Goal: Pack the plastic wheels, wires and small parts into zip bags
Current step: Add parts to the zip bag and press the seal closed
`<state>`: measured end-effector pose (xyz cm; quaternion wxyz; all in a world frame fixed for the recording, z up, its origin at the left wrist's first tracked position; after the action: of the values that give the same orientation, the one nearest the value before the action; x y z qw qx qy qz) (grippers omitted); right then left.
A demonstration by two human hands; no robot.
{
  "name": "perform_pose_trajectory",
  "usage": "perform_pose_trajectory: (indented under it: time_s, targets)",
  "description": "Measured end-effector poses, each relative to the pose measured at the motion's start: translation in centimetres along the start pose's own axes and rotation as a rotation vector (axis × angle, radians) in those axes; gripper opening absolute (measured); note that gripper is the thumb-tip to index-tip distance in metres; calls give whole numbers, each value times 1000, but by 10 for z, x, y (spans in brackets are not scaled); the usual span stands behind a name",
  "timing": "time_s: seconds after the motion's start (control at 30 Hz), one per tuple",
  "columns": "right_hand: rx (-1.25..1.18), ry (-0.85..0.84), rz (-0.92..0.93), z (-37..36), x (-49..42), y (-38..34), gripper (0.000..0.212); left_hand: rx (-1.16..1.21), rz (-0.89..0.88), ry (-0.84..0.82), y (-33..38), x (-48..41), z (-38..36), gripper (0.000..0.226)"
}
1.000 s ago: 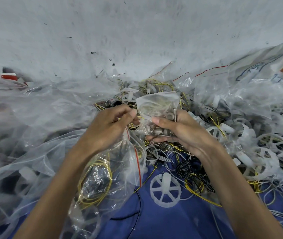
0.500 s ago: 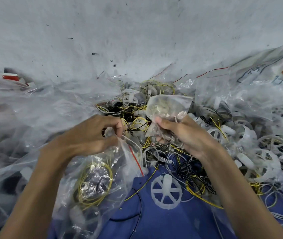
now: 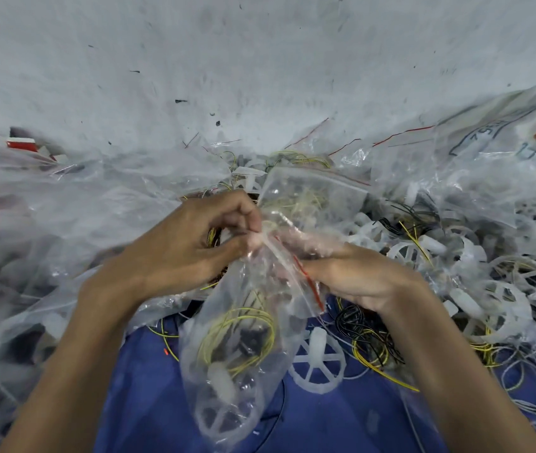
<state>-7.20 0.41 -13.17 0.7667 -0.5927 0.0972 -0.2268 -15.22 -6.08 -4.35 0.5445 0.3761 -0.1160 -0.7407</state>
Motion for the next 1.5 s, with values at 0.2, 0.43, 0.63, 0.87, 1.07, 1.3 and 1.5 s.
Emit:
perform_pose_trajectory:
  time_s: [0.2,0.43,0.63,0.87,1.07,1.3,1.5]
  targets:
    - [284,-37,-143,6,3,16,33,-89,94,-128,-33,-7,-27,26]
    - [614,-141,-316,15,22,21,27,239,59,-124,-34,-7,-37,28]
    - [807,-112,-390,18,32,21,16,356,-77,-107,6,-8,-42,20]
    - [677,-65,-286,15,30,8,7,378,-150,-66,31,-6,-26,27]
    - [213,94,-276,13,22,15,25,299,6,-94,2,-10,-45,24]
    - [870,-119,-415,-21,27,6,41,259,-68,-56,6,-11,-37,21]
    - [1132,-141,-501,-11,38,9,27,227,-117,-90,13,-12,-42,21]
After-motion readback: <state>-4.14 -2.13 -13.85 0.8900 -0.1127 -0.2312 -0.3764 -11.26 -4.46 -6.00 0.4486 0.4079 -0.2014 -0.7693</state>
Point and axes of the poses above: each hand's wrist, its own x-axis away from the middle knuckle, its own z-axis out of the back of the hand, y = z × x, the point moved 10 cm from there along -x, towards the middle knuckle, and after that the axes turned 1 degree about -x, right-handed, at the moved point
